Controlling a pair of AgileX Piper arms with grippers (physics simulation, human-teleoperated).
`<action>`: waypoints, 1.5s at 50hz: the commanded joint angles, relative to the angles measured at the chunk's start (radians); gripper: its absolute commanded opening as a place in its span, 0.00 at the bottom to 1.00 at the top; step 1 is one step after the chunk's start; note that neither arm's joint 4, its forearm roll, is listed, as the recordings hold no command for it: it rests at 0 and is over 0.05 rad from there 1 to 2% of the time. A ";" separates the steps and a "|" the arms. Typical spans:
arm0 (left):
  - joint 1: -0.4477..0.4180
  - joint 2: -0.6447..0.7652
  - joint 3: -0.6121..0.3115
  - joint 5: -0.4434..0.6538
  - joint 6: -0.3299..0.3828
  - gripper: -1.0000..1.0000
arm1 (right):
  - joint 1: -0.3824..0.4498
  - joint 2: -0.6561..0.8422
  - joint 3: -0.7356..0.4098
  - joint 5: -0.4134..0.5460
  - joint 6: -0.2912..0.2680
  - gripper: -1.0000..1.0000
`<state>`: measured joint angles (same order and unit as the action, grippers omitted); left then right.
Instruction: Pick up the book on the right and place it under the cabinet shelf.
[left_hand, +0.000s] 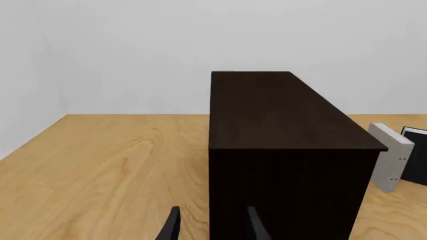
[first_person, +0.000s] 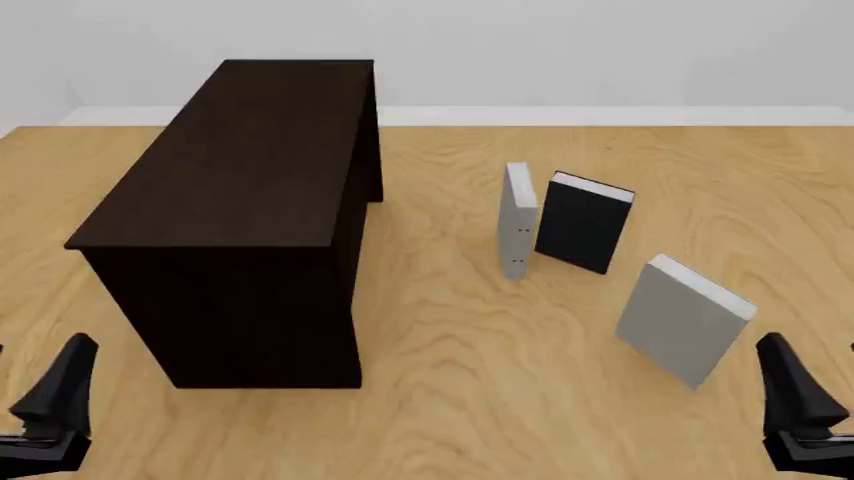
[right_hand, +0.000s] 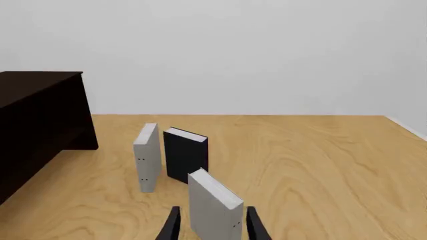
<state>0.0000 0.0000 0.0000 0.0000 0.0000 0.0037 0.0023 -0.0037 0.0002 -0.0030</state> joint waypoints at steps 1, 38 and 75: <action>0.000 0.000 0.000 0.000 0.000 1.00 | -0.001 0.004 -0.002 0.001 -0.003 1.00; 0.000 0.000 0.000 0.000 0.000 1.00 | 0.083 0.148 -0.308 0.131 -0.094 1.00; 0.000 0.000 0.000 0.000 0.000 1.00 | 0.187 1.014 -1.067 0.855 -0.440 1.00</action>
<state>0.0000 0.0000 0.0000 0.0000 0.0000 0.2348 0.8643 -0.8929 0.6043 -0.3110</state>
